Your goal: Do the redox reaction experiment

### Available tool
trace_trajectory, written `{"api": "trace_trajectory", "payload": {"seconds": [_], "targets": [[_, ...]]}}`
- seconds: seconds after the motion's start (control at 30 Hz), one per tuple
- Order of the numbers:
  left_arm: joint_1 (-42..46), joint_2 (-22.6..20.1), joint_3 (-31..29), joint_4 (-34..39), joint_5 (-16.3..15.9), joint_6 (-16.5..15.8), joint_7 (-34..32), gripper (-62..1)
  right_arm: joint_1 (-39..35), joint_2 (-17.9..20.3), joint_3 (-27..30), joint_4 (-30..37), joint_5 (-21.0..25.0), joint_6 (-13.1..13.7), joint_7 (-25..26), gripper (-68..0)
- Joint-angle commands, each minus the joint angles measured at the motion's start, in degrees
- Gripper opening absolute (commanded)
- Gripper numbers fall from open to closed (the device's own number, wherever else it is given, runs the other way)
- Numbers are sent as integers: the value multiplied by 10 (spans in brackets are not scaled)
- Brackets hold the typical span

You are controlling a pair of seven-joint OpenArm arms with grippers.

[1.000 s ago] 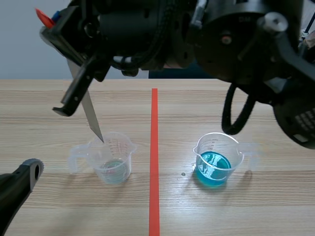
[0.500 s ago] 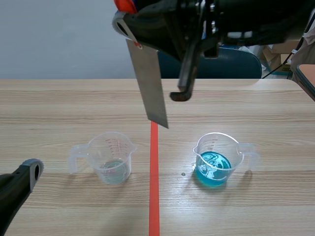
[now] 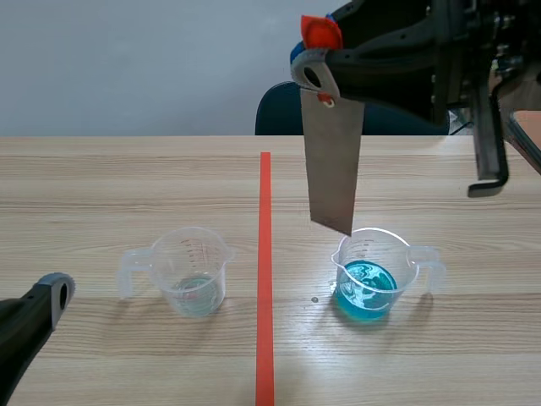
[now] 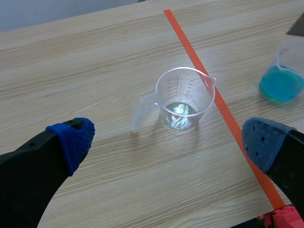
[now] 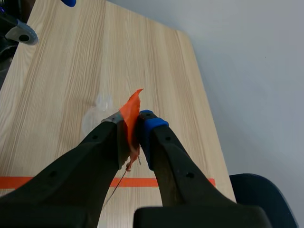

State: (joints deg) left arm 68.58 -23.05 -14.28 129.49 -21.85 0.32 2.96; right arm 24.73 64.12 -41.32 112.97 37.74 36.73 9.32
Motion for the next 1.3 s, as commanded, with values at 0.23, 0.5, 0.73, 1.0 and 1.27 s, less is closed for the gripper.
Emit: {"api": "trace_trajectory", "payload": {"seconds": [0.23,0.5,0.73,1.0,1.27], "targets": [[0,0,1,4,2,-1,-8,14,7,0,19,-100,-11,60,75,-669],[0,0,1,4,2,-1,-8,14,7,2,29,-127,-49,60,95,-669],[0,0,1,4,2,-1,-8,14,6,23,29,-127,-50,60,125,-669],[0,0,1,4,2,-1,-8,14,-17,41,29,-127,-57,60,146,-669],[0,0,1,4,2,-1,-8,14,-53,41,43,-127,-65,60,161,-669]]}}
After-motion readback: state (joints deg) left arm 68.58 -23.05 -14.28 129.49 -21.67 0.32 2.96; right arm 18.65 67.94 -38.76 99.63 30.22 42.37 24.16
